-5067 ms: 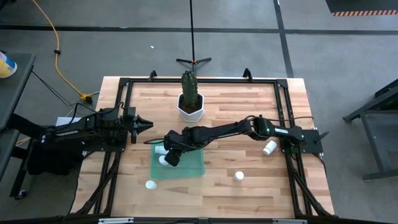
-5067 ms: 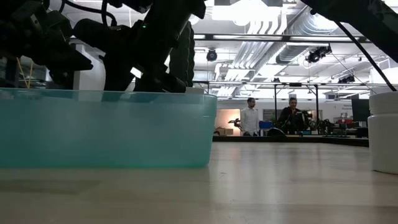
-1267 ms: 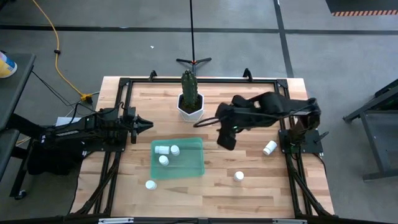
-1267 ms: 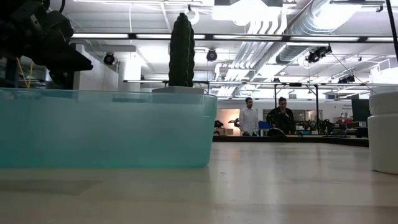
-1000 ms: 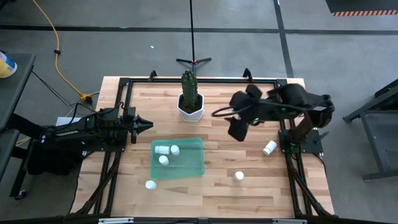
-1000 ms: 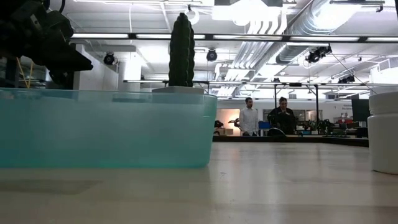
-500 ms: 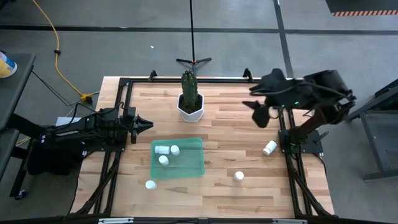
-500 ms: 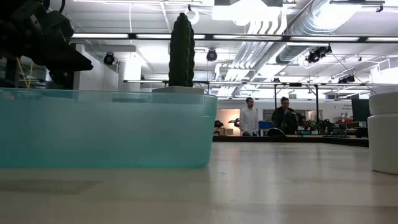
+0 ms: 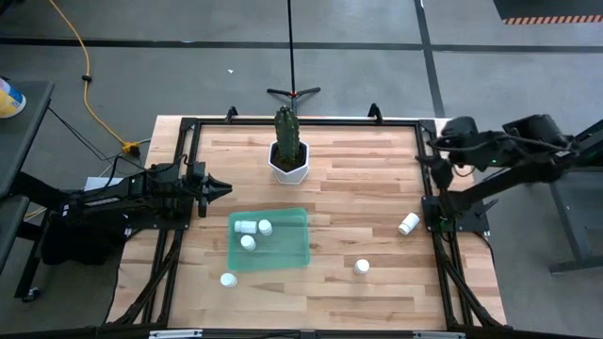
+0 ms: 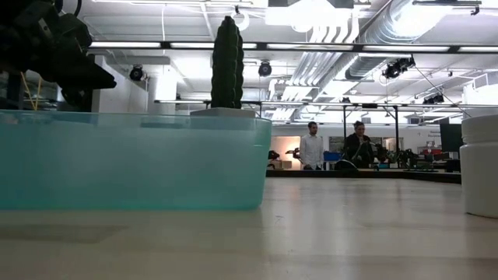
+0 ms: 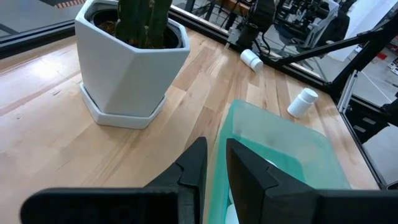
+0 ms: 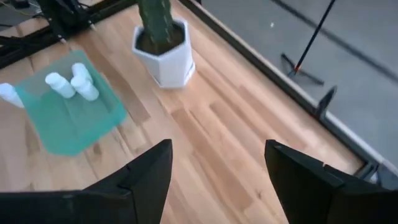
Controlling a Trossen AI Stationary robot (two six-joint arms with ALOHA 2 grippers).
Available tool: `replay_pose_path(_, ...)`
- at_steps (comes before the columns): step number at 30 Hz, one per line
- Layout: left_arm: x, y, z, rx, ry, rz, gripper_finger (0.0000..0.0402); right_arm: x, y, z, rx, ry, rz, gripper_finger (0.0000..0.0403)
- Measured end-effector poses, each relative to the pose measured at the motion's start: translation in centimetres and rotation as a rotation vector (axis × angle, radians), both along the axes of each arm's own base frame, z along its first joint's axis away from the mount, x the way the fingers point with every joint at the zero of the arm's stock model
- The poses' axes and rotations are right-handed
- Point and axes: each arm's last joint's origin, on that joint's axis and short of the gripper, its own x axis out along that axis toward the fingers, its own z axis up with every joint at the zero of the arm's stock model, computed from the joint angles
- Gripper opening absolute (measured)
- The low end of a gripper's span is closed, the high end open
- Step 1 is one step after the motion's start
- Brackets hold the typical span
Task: Pick and place pill bottles into a basket
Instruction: Put the white pill bottle into the green bin
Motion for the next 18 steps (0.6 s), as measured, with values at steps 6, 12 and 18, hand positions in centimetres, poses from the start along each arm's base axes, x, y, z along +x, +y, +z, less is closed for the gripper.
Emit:
replay_pose_path(6,0.0,0.0,0.0,-0.020,0.002,0.006,0.0097,-3.6,-0.7,-3.2,0.104,-0.020,-0.010,0.0246)
replay_pose_path(12,0.0,0.0,0.0,-0.023,0.000,0.009,0.0097,-6.2,-0.9,-5.8,0.257,-0.031,0.020,0.0246)
replay_pose_path(18,0.0,0.0,0.0,-0.021,0.000,0.020,0.0097,-7.1,-0.9,-7.8,0.324,-0.009,0.044,0.0246)
